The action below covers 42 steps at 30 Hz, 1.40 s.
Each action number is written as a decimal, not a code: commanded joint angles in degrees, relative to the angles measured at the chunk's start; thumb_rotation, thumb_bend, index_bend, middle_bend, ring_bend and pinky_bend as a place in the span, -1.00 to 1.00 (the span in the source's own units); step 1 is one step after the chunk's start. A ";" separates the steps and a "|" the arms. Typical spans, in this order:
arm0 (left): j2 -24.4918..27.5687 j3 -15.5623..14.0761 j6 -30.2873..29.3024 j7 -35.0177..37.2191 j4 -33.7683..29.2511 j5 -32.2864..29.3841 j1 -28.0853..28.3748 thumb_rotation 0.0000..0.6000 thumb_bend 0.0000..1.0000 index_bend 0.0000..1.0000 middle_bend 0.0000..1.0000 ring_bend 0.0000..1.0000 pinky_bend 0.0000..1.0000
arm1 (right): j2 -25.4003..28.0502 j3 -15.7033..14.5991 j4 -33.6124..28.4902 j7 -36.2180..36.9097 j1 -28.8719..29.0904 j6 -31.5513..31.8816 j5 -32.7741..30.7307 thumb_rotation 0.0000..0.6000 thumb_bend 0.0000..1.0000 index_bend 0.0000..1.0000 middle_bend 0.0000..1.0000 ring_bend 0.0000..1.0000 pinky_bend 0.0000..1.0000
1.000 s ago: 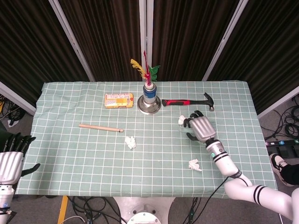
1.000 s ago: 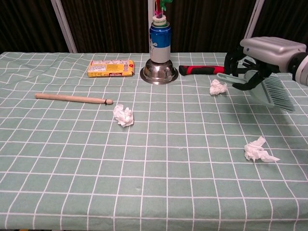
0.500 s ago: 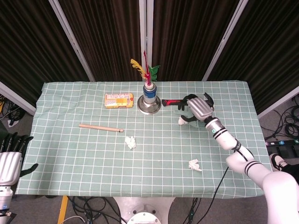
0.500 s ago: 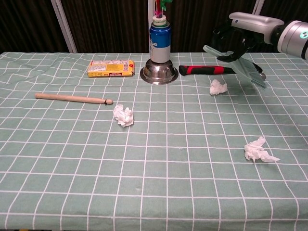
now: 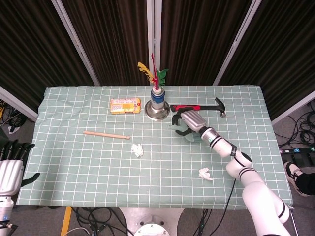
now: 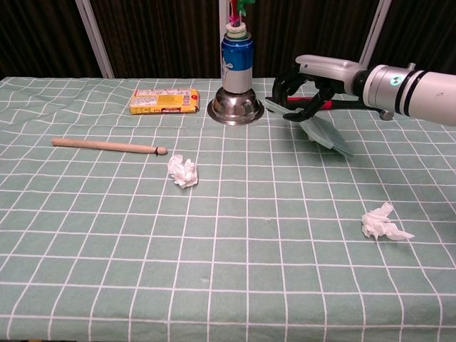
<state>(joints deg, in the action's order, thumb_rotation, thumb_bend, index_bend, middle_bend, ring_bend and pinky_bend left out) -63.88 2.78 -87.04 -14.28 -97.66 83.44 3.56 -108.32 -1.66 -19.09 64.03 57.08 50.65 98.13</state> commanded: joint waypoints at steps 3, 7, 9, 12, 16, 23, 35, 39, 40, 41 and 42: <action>-0.01 0.05 0.19 0.06 0.04 -0.09 0.11 1.00 -1.00 -0.63 -0.68 -0.92 -0.90 | -1.43 -1.55 -0.95 7.63 0.15 5.72 0.91 1.00 0.22 0.30 0.25 -0.46 -0.54; -0.04 -0.02 0.39 0.31 0.13 0.15 0.24 1.00 -1.00 -0.63 -0.68 -0.92 -0.90 | -2.25 -2.47 -2.62 9.44 0.89 8.49 1.82 1.00 0.22 0.30 0.25 -0.45 -0.54; -0.08 -0.03 0.40 0.54 0.25 0.20 0.25 1.00 -1.00 -0.63 -0.68 -0.92 -0.90 | -3.02 -2.34 -3.48 9.37 1.34 9.39 1.74 1.00 0.22 0.30 0.25 -0.45 -0.54; -0.15 -0.05 0.42 0.88 0.49 0.21 0.23 1.00 -1.00 -0.63 -0.68 -0.92 -0.90 | -4.11 -1.75 -4.97 9.71 2.04 9.74 1.17 1.00 0.22 0.30 0.25 -0.45 -0.54; -0.31 -0.17 0.35 1.42 0.93 0.45 0.17 1.00 -1.00 -0.63 -0.68 -0.92 -0.90 | -6.02 -0.75 -6.35 8.65 2.95 10.29 0.32 1.00 0.22 0.30 0.25 -0.45 -0.54; -0.58 -0.22 0.56 2.29 1.57 0.42 0.18 1.00 -1.00 -0.63 -0.68 -0.92 -0.90 | -8.71 1.29 -7.37 6.31 4.69 10.25 -1.33 1.00 0.22 0.30 0.25 -0.45 -0.54; -1.17 -0.27 1.25 3.64 2.99 0.34 0.44 1.00 -1.00 -0.63 -0.68 -0.92 -0.90 | -11.12 5.64 -9.55 2.41 5.90 12.08 -4.85 1.00 0.20 0.30 0.25 -0.45 -0.54; -1.12 -0.19 1.67 4.17 3.52 0.24 0.67 1.00 -1.00 -0.63 -0.68 -0.92 -0.90 | -5.82 6.48 -15.59 -0.25 3.29 16.05 -5.64 1.00 0.20 0.30 0.27 -0.44 -0.54; -1.06 -0.21 1.80 4.06 3.67 0.23 0.73 1.00 -1.00 -0.63 -0.68 -0.92 -0.90 | -3.79 6.51 -17.97 -1.17 2.44 16.50 -5.91 1.00 0.20 0.30 0.27 -0.44 -0.54; -1.05 -0.20 1.82 4.02 3.85 0.32 0.79 1.00 -1.00 -0.63 -0.68 -0.92 -0.90 | -1.53 6.63 -20.84 -2.36 1.46 16.87 -6.35 1.00 0.20 0.30 0.27 -0.44 -0.54; -1.08 -0.16 1.82 4.16 3.99 0.36 0.84 1.00 -1.00 -0.63 -0.68 -0.92 -0.90 | 0.98 6.64 -24.13 -3.92 0.41 17.14 -6.78 1.00 0.20 0.30 0.27 -0.44 -0.54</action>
<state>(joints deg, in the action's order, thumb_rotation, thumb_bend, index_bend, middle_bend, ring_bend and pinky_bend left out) -64.96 2.60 -85.24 -10.16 -93.72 83.76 4.35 -113.65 4.47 -35.63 63.82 60.53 65.76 92.59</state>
